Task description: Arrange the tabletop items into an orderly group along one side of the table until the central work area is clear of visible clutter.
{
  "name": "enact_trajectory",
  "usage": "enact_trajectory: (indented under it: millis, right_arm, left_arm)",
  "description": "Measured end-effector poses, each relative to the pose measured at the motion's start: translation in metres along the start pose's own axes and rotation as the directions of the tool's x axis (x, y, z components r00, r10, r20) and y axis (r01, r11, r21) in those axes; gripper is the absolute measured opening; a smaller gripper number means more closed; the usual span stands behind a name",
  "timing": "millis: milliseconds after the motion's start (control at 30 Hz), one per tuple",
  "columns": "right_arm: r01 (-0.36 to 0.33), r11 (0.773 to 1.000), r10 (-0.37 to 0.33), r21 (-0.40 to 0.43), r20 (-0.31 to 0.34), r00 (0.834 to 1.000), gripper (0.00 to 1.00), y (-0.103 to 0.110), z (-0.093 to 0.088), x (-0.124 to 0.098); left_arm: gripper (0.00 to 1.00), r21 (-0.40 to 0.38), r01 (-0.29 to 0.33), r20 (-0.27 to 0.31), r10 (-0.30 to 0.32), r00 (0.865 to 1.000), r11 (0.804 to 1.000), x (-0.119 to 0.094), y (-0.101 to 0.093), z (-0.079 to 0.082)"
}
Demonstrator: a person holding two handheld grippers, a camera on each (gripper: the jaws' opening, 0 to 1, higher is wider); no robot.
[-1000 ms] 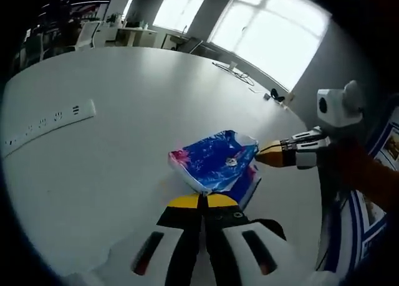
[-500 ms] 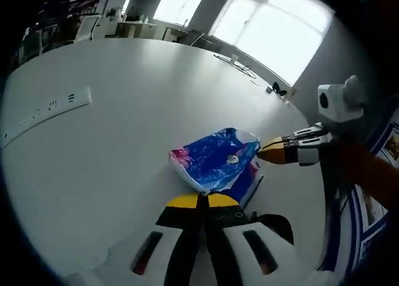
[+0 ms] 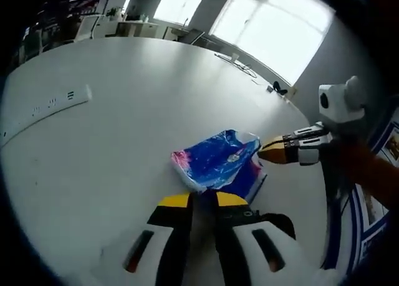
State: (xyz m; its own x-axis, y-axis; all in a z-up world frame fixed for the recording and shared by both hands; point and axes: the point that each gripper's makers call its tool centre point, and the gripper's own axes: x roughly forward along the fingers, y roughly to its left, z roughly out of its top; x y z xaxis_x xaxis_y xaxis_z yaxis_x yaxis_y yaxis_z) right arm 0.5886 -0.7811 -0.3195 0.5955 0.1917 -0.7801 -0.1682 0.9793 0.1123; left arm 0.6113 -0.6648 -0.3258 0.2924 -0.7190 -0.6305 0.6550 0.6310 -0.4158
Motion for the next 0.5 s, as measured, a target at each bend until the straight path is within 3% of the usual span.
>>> enact_trajectory:
  millis: [500]
  right_arm:
    - [0.036, 0.999, -0.035, -0.003, 0.043, 0.998, 0.17, 0.0, 0.003, -0.016]
  left_arm:
    - [0.24, 0.015, 0.006, 0.02, -0.006, 1.0, 1.0, -0.014, -0.005, 0.005]
